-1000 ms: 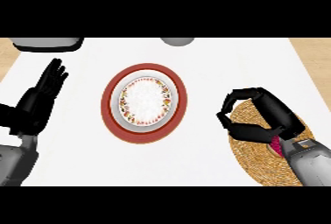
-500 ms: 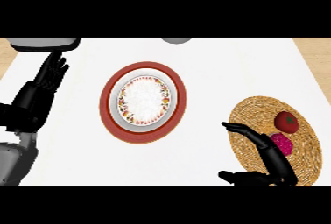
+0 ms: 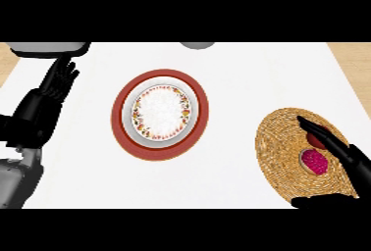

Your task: Pick the cupcake from the placemat and place it in the plate

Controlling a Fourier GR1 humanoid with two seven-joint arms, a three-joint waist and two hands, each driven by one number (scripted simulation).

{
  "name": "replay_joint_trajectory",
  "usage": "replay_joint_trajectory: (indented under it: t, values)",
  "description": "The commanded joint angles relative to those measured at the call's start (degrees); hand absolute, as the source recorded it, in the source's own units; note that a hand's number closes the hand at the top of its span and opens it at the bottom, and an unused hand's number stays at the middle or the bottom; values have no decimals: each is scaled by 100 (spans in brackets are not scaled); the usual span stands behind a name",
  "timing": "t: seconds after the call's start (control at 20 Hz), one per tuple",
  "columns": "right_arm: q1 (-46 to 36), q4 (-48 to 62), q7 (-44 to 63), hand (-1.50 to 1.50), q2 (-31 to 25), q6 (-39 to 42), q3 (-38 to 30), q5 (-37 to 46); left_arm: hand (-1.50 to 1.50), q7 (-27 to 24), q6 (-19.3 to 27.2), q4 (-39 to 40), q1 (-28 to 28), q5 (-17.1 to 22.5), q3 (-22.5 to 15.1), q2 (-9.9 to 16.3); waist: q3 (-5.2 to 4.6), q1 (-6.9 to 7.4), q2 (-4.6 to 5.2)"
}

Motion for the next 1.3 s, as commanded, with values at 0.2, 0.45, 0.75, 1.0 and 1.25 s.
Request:
replay_joint_trajectory:
  t: [0.2,0.45,0.75,1.0,1.25]
  values:
    - [-177,-598,2303,-150,-1767,1307,-212,639,0,45,28,-143,60,-129,-5,6,-17,57,7]
    - [-375,-838,3374,-150,-2143,2351,194,584,0,12,-302,-5,31,95,201,90,-5,93,28]
    - [-713,-880,4176,-150,-1552,2804,442,878,0,-298,-348,-34,383,-205,300,-178,10,76,21]
    - [-1046,-233,4085,-150,-1024,2781,643,1744,0,358,-458,-121,-66,-154,541,-247,13,70,23]
    - [-1308,464,4160,-150,-838,3022,725,2187,0,41,-638,85,-37,-311,582,-396,12,73,31]
